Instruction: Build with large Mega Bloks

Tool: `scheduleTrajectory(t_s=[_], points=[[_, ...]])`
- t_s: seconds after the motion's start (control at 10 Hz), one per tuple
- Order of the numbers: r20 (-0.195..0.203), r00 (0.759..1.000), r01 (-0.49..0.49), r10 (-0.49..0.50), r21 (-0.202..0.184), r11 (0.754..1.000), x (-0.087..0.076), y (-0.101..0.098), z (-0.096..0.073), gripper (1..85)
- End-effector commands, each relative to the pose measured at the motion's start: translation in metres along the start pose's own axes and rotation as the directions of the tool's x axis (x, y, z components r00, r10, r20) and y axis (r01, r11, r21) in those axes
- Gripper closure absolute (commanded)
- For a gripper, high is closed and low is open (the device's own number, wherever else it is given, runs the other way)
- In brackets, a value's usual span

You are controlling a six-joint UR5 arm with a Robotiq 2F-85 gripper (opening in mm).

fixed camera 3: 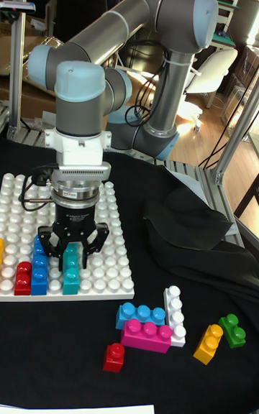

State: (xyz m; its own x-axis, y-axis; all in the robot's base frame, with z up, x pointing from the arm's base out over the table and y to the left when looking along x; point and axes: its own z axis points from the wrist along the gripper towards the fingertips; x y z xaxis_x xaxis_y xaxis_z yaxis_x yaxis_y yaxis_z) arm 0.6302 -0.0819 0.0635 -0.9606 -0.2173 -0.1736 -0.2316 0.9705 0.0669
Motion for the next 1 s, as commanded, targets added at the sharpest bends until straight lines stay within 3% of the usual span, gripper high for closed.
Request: scheduleTrajectory(t_s=[0.0, 0.2, 0.3, 0.5, 0.6, 0.7, 0.9], points=[[-0.028, 0.999, -0.012, 0.015, 0.078, 0.997, 0.004, -0.020, 0.005, 56.0], [-0.037, 0.999, -0.025, 0.030, 0.118, 0.993, 0.009, -0.023, 0.002, 61.3], [-0.033, 0.998, -0.058, 0.062, 0.113, 0.992, 0.009, -0.021, 0.003, 63.7], [-0.034, 0.998, -0.047, 0.049, 0.065, 0.997, 0.009, -0.009, 0.004, 49.3], [-0.050, 0.998, -0.026, 0.029, 0.049, 0.998, 0.012, -0.005, 0.004, 46.7], [-0.037, 0.999, 0.003, -0.002, 0.029, 1.000, 0.009, 0.000, 0.004, 40.0], [0.034, 0.996, 0.082, -0.080, -0.072, 0.994, -0.006, 0.023, 0.003, 14.7]])
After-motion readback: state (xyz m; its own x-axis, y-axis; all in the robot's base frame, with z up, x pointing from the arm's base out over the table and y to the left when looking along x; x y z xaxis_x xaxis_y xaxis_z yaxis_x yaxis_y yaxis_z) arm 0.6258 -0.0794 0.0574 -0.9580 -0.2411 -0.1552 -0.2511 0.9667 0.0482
